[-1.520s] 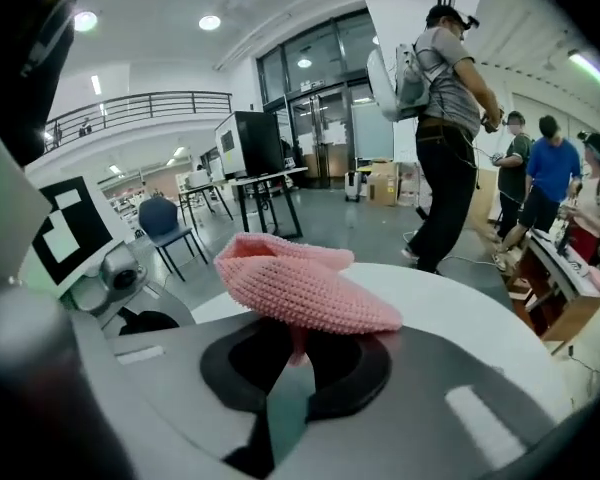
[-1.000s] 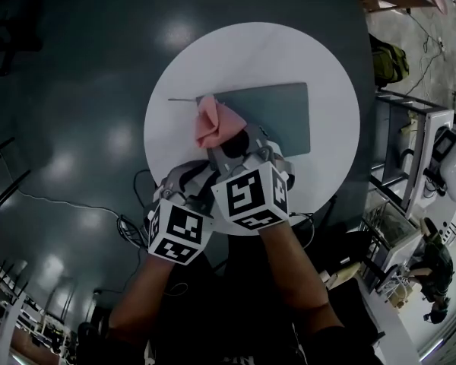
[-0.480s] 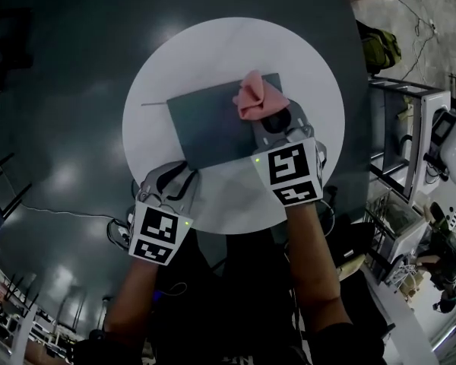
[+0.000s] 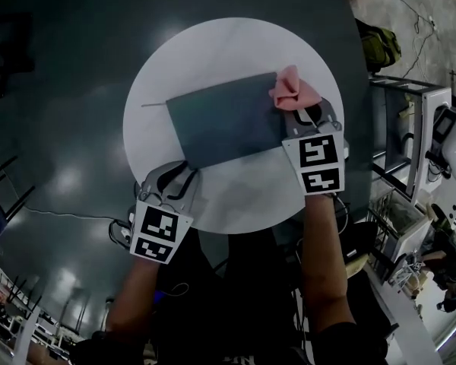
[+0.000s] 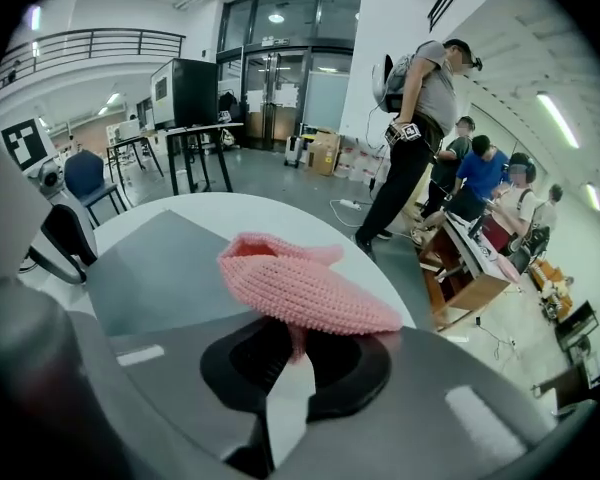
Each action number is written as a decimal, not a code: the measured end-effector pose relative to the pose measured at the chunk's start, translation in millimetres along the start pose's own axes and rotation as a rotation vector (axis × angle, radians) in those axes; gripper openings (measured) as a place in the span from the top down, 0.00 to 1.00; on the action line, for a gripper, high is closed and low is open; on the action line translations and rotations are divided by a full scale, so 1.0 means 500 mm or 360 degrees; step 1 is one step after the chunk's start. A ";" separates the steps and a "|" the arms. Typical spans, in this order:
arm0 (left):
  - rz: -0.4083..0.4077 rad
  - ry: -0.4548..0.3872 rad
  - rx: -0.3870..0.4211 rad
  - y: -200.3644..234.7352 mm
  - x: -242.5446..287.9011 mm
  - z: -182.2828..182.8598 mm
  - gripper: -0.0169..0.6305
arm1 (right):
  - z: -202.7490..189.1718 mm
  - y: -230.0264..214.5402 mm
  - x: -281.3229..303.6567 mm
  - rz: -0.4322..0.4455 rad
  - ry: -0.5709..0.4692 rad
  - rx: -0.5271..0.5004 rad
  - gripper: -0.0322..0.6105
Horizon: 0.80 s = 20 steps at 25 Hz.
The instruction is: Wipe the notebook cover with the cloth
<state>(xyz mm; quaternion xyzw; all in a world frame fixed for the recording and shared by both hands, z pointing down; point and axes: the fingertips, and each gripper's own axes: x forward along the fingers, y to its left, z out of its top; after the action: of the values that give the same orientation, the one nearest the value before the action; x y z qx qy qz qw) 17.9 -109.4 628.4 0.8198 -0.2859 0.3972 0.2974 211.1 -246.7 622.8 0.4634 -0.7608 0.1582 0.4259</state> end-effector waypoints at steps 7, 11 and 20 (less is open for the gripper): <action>-0.0003 -0.0014 0.0017 0.000 -0.001 -0.003 0.84 | 0.131 0.106 -0.043 0.0165 -0.0313 0.0066 0.91; -0.0028 -0.0017 -0.0005 0.005 -0.003 -0.006 0.84 | 0.217 0.249 -0.023 0.0362 -0.0392 0.0002 0.91; -0.0061 -0.0046 -0.0025 0.014 -0.008 -0.005 0.84 | 0.241 0.397 0.074 0.0469 -0.0217 -0.0200 0.91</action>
<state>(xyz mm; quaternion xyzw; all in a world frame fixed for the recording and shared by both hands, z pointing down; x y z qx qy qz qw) 9.7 -111.4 628.5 0.8284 -0.2776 0.3771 0.3072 -23.5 -241.1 612.2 0.3291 -0.8560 0.1392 0.3736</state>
